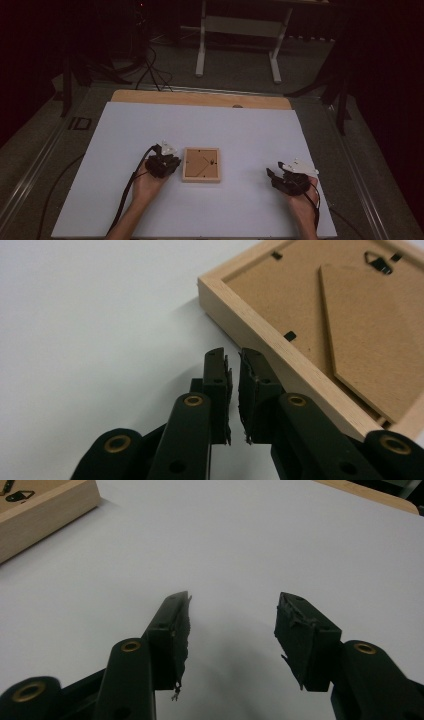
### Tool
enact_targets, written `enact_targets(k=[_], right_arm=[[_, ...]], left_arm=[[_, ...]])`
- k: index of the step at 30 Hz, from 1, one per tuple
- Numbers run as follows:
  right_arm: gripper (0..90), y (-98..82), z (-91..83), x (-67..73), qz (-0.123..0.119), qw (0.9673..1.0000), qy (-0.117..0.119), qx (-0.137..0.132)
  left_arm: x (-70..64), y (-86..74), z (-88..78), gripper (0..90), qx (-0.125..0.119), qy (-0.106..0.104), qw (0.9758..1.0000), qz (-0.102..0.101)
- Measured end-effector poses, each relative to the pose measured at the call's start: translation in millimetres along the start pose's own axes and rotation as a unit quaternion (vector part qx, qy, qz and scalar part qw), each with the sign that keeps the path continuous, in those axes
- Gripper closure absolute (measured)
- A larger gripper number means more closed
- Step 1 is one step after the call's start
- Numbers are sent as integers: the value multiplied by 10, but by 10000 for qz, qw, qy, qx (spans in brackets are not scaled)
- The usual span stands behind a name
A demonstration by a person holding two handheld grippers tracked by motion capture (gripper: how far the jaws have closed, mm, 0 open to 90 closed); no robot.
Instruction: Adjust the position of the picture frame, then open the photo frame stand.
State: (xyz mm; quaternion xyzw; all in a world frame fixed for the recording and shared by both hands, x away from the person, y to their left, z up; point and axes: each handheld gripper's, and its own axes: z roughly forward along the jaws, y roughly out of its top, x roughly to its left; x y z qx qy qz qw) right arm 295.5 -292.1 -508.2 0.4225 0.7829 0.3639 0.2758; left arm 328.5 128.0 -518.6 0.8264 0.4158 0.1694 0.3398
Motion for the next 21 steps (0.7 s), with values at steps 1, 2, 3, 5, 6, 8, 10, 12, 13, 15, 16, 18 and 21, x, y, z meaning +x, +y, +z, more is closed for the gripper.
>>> enact_targets(k=[1,2,3,5,6,8,10,12,13,15,16,18,21], right_arm=[[472,0,0,1,1,10000,2,0],[472,0,0,1,1,10000,2,0],[472,1,2,5,2,10000,10,7],[472,1,2,5,2,10000,10,7],[472,1,3,7,-7,10000,7,3],[471,2,2,9,-13,10000,0,-2],[470,1,4,8,-7,10000,0,4],[470,1,6,10,-7,10000,-3,6],[470,3,7,17,-23,10000,-5,0],[470,4,7,17,-28,10000,-5,-3],[470,5,6,16,-22,10000,-6,-4],[470,6,4,14,-17,10000,-6,-11],[472,6,5,7,-15,10000,-6,-19]], left_arm=[[9,-2,-30,813,-40,8,10000,-9],[9,-2,-30,801,-40,8,10000,-9],[20,-4,-61,783,-97,4,10000,-19],[28,-5,-97,763,-167,-9,9998,-48],[41,-8,-183,763,-349,-81,9993,-115],[41,-7,-262,707,-499,-174,9986,-95],[32,3,-331,683,-637,-283,9976,-36],[4,31,-388,673,-715,-381,9967,31],[-11,46,-404,658,-727,-391,9966,76],[-45,78,-430,644,-747,-443,9961,131],[-62,93,-442,643,-770,-481,9958,151],[-96,121,-460,631,-807,-529,9951,197],[-136,156,-475,620,-841,-589,9945,213]])
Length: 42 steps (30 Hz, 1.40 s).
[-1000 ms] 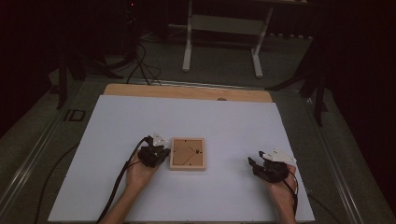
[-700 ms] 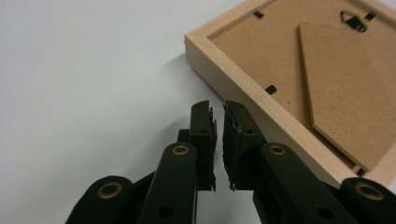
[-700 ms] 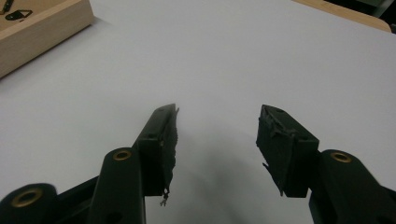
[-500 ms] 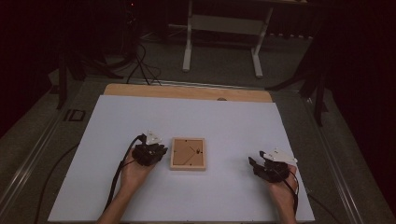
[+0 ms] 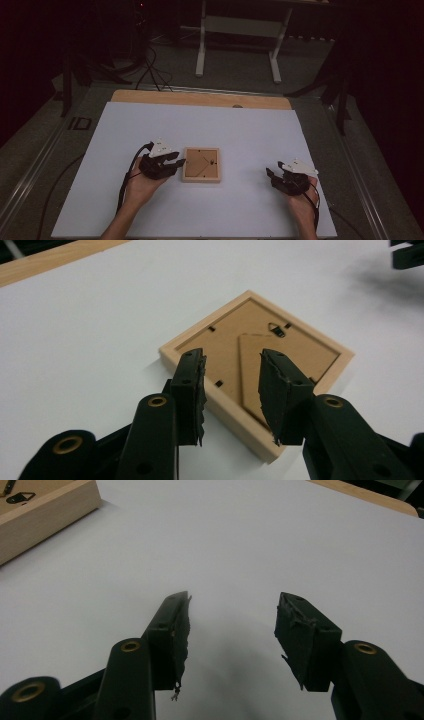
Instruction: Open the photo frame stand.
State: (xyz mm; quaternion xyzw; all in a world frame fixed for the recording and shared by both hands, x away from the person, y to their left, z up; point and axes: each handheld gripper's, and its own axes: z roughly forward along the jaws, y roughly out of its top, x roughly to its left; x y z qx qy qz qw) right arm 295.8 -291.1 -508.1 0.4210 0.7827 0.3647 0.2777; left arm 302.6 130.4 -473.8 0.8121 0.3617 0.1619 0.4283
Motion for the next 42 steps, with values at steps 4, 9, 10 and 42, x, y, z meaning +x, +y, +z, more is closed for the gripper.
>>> enact_targets(k=[4,9,10,42], right_arm=[[472,1,-1,10,-12,10000,-8,-7],[472,2,-7,10,-22,10000,-7,-20],[471,3,-9,11,-27,10000,-6,-22],[900,200,-73,261,150,9960,525,-702]], left_arm=[[-55,30,7,601,10,-61,10000,47],[-115,40,50,566,19,-104,9999,19],[-127,39,63,564,42,-113,9999,43],[-352,-104,544,482,638,189,9968,446]])
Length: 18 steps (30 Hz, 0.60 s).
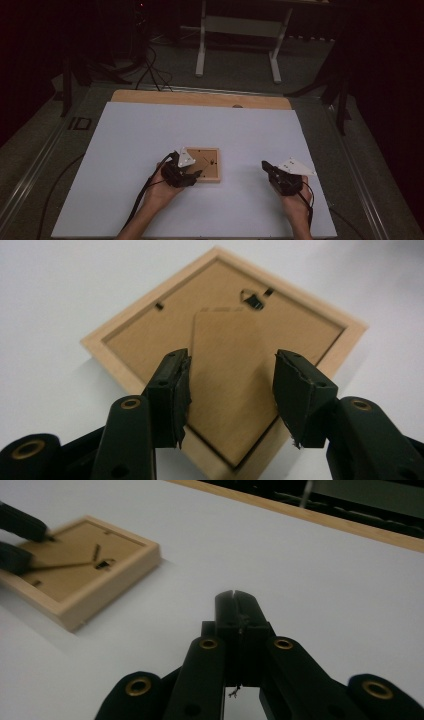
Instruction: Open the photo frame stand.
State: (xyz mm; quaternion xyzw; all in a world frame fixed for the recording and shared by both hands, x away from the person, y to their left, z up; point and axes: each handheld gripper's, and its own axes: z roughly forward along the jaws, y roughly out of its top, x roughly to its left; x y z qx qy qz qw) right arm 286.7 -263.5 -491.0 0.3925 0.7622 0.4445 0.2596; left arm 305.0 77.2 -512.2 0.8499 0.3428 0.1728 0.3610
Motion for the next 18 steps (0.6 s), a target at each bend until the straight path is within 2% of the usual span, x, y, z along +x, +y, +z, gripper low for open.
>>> enact_targets(k=[1,5,7,14,18], right_arm=[[899,12,13,27,-1,10000,43,-11],[900,54,79,147,-107,9998,171,-27],[900,72,113,207,-74,9996,286,-42],[900,121,259,363,15,9978,660,-63],[900,133,356,493,-96,9967,809,1]], left_arm=[[1,-9,5,484,-53,-30,10000,-70],[16,-13,6,479,-42,-54,9999,-113],[25,-14,9,483,-35,-90,9998,-183],[18,-13,13,505,-54,-97,9997,-216],[12,-19,13,500,-81,-77,9997,-232]])
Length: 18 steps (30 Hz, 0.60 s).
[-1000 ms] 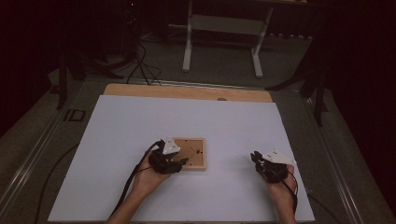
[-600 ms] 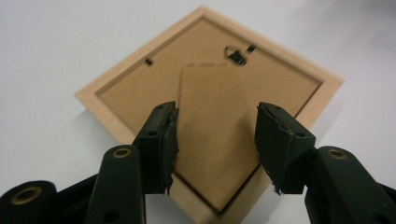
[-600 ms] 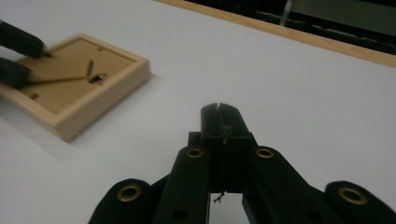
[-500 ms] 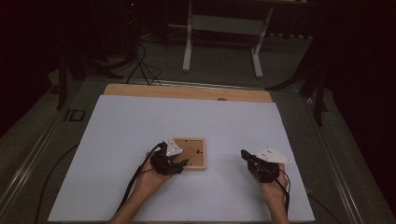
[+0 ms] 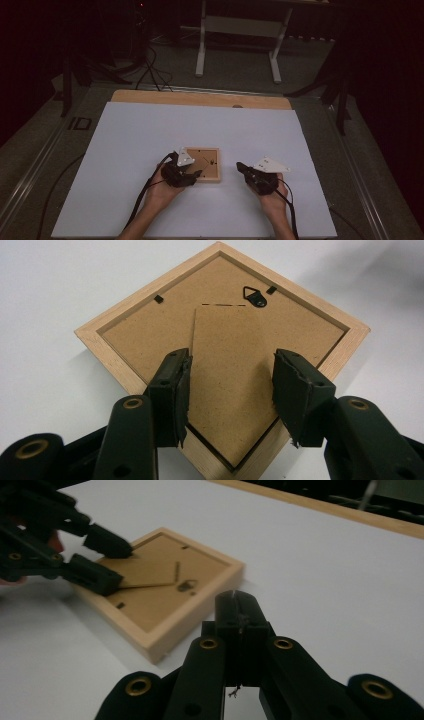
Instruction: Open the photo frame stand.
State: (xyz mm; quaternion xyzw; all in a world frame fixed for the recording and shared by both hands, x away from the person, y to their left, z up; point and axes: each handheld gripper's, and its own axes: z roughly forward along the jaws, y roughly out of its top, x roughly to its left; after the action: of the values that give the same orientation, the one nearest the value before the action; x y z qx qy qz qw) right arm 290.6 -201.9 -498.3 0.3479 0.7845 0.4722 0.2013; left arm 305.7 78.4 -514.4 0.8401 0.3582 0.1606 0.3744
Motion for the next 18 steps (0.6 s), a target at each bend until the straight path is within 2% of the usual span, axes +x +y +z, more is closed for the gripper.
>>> enact_targets(k=[10,18], right_arm=[[900,-13,270,242,-215,9988,362,241],[900,-39,363,352,-314,9976,519,345]], left_arm=[[-1,-18,-17,498,4,4,10000,-21],[-12,-33,-22,501,-49,37,9999,-89]])
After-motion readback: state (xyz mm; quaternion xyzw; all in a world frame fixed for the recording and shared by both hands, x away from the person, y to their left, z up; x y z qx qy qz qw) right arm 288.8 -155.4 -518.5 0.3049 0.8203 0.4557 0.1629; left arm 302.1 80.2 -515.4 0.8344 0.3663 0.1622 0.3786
